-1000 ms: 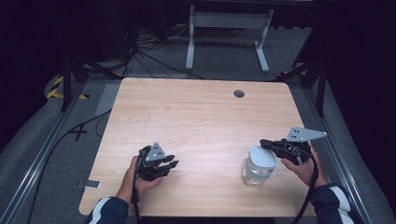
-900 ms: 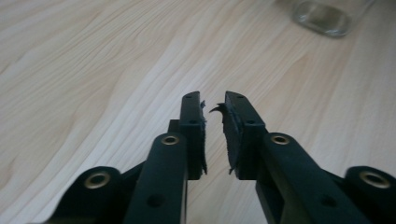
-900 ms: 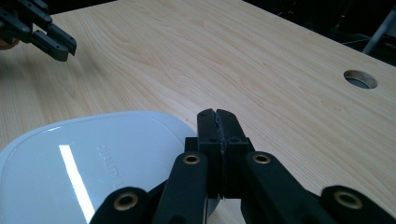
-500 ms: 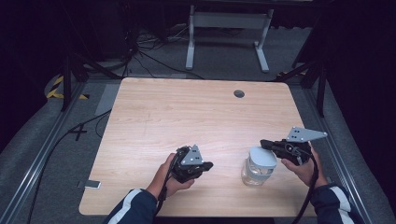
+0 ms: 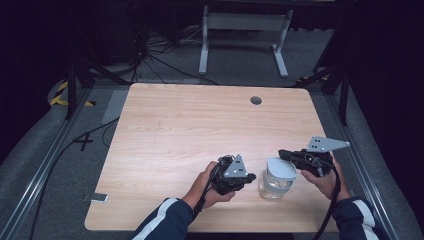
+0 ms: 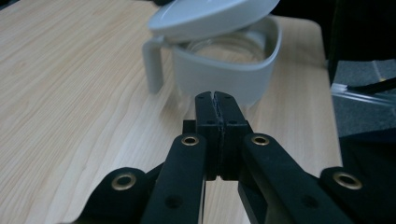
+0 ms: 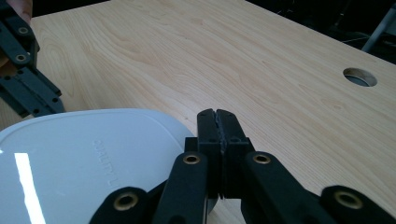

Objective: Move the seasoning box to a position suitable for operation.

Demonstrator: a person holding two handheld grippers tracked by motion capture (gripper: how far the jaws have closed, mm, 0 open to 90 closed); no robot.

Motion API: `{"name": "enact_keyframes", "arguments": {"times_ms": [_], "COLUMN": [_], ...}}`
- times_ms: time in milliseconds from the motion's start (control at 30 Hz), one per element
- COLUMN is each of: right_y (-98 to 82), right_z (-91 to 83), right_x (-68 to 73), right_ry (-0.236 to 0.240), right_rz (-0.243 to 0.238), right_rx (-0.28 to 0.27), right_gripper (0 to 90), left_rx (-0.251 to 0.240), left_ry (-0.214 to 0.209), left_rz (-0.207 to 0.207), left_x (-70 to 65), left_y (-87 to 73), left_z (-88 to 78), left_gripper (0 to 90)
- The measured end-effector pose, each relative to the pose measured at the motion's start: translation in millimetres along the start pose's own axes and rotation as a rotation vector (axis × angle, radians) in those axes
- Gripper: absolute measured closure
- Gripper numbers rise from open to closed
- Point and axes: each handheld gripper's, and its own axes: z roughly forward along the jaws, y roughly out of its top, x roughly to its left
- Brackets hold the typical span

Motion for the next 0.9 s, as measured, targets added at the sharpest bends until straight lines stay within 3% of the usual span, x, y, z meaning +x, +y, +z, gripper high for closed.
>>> {"name": "enact_keyframes", "arguments": {"times_ms": [267, 500, 600, 900], "right_y": [-0.2, -0.8, -1.2, -2.3], "right_z": [1.5, 2.6, 2.3, -6.3], "right_x": [1.0, 0.9, 0.5, -6.6], "right_ry": [0.005, 0.001, -0.003, -0.056], "right_rz": [-0.001, -0.002, -0.002, 0.018], "right_rx": [0.007, 0.012, 0.013, -0.007], "right_gripper": [89.7, 89.7, 89.3, 87.8], "left_rx": [0.009, -0.009, -0.019, -0.034], "left_ry": [-0.02, -0.015, -0.019, -0.002], "left_rz": [0.072, 0.065, 0.08, 0.086], "left_x": [-12.2, -13.7, -14.6, -12.5], "left_y": [24.3, 30.3, 35.8, 48.4], "left_z": [17.0, 19.7, 19.0, 14.5], "left_gripper": [89.4, 89.4, 89.3, 88.6]}}
